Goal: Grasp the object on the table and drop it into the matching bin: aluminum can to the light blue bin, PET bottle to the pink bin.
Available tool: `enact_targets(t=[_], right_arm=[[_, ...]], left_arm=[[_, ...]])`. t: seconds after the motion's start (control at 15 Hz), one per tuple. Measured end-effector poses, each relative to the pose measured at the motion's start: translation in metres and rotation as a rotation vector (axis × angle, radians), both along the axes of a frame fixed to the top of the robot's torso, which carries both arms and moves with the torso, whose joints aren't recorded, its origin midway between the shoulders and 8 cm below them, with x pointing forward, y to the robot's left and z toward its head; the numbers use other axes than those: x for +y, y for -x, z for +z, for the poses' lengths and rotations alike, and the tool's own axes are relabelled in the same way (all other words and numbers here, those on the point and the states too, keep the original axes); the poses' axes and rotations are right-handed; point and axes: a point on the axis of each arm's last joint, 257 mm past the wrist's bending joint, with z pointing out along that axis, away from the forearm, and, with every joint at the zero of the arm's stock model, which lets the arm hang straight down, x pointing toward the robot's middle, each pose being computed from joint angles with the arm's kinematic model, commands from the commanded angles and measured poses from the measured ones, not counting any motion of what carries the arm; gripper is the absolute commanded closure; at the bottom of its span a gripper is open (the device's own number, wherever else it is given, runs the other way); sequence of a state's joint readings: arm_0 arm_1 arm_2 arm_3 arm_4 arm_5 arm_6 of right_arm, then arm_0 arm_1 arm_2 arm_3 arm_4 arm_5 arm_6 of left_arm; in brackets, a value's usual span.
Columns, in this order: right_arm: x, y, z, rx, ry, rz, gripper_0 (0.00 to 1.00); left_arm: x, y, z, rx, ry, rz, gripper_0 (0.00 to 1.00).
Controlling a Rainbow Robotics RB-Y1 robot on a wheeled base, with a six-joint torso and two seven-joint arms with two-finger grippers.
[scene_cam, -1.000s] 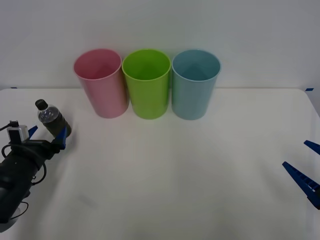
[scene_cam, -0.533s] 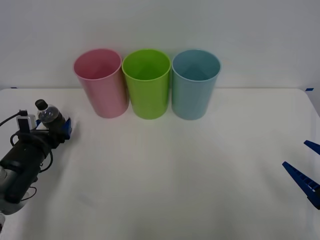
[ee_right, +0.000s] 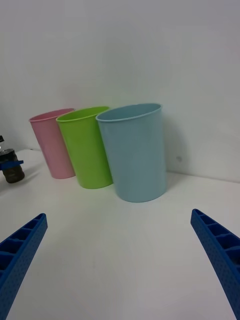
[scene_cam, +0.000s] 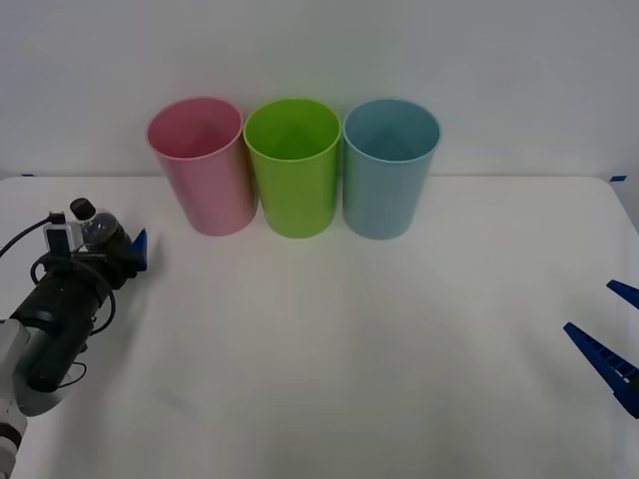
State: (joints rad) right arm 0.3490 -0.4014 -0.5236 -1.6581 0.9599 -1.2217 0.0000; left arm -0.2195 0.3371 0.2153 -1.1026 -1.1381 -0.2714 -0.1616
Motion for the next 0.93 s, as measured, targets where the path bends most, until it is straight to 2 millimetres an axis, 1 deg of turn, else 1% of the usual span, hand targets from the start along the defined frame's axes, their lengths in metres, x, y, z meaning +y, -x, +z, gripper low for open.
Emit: enact_targets(t=[0.07,0.13,0.2,0.53,0.73,0.93], right_arm=[[0.000,0.000,0.000,0.000,0.000,0.000,0.00],[0.000,0.000,0.000,0.000,0.000,0.000,0.00],[0.000,0.000,0.000,0.000,0.000,0.000,0.00],[0.000,0.000,0.000,0.000,0.000,0.000,0.00],[0.000,0.000,0.000,0.000,0.000,0.000,0.00],[0.000,0.000,0.000,0.000,0.000,0.000,0.00]], left_arm=[[0.000,0.000,0.000,0.000,0.000,0.000,0.00],[0.000,0.000,0.001,-0.001,0.000,0.001,0.78],[0.000,0.000,0.001,-0.001,0.000,0.001,1.00],[0.000,0.000,0.000,0.001,-0.012,-0.002,1.00],[-0.004,0.002,0.000,-0.004,-0.001,-0.025,1.00],[-0.003,0.014,0.004,-0.018,0.004,-0.049,1.00]])
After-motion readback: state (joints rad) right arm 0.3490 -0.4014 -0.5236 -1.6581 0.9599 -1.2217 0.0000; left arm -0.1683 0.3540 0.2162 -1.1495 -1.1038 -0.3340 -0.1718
